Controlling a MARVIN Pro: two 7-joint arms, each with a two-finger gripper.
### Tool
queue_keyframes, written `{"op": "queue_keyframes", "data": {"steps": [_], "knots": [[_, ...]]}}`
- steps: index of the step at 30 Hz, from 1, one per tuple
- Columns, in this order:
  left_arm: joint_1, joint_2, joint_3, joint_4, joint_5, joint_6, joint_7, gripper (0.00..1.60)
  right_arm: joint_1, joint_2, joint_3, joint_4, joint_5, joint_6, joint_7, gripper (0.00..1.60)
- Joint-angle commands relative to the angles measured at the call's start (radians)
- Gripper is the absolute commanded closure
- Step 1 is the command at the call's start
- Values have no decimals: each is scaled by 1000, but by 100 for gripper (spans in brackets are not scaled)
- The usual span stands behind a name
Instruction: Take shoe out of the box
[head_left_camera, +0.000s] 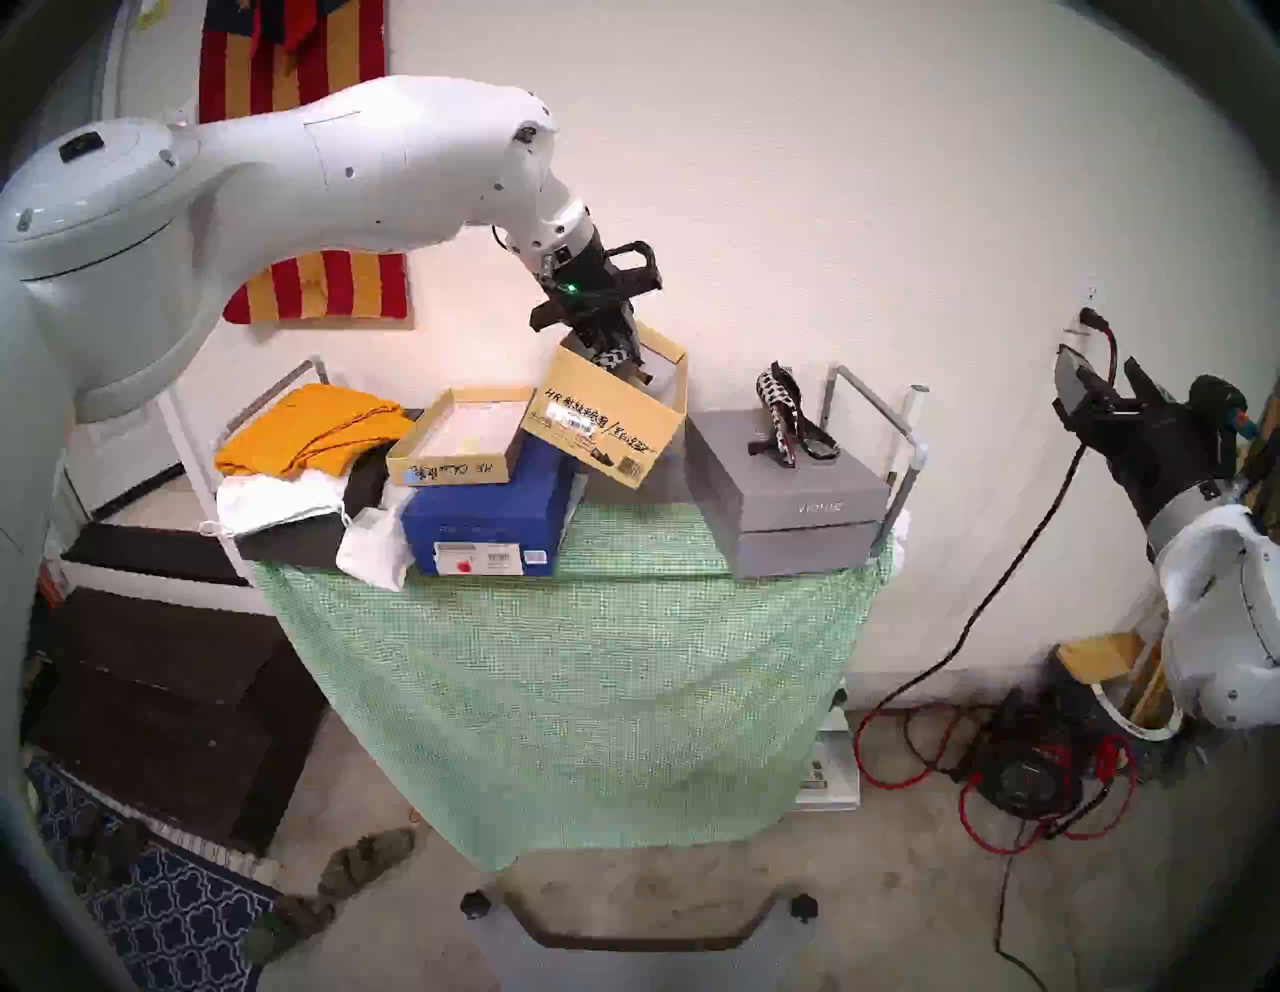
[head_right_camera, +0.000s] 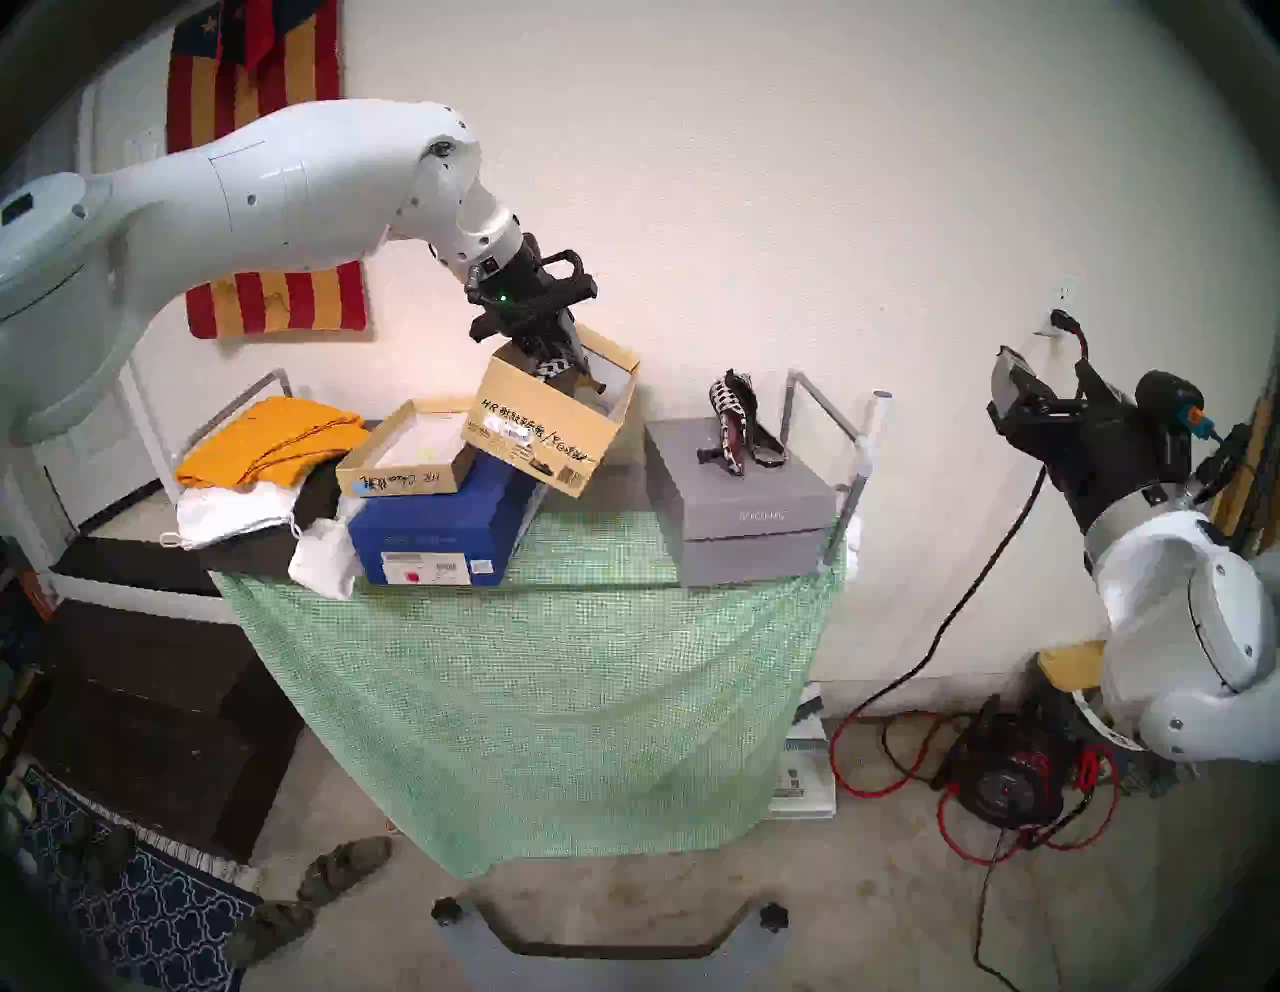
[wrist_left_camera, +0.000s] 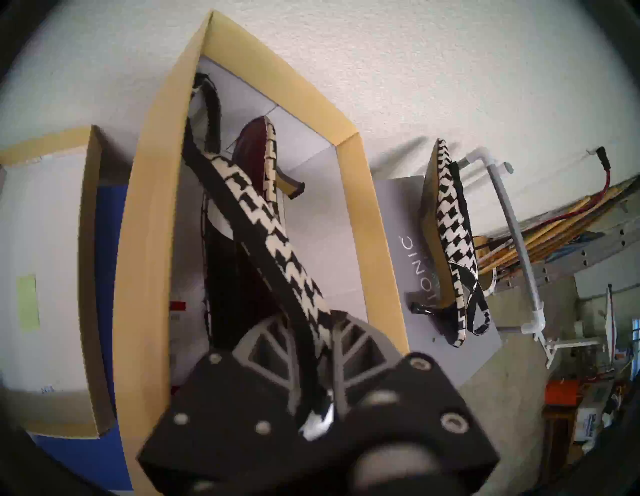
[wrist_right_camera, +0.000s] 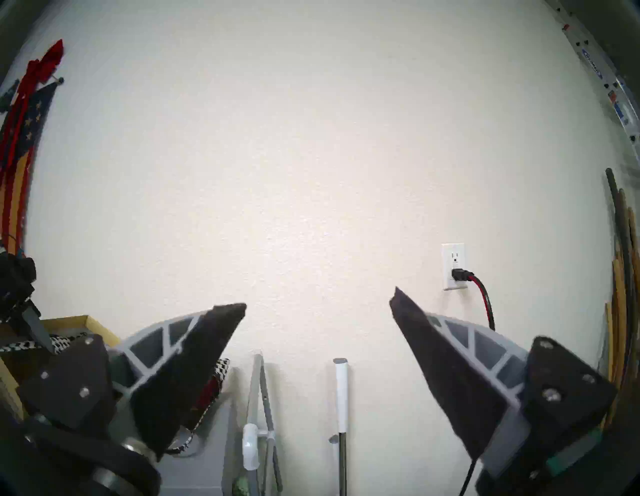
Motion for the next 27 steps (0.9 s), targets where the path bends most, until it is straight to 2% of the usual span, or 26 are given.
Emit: {"op": "queue_keyframes", "data": {"steps": [1, 7, 12, 19, 27], "knots": [[-24, -3, 3, -8, 16, -2, -19, 160, -47, 34, 94, 1, -107, 66, 31, 0], [-23, 4, 5, -16, 29, -2, -28, 160, -110, 85, 167, 1, -167, 123, 62, 0], [-25, 16, 6, -25, 39, -2, -38, 160, -187, 144, 235, 1, -216, 167, 126, 0], [-19, 23, 5, -36, 48, -2, -48, 160, -267, 191, 307, 1, -274, 202, 223, 0], [-13, 31, 5, -49, 55, -2, -59, 160, -330, 215, 378, 1, -315, 246, 297, 0]]}}
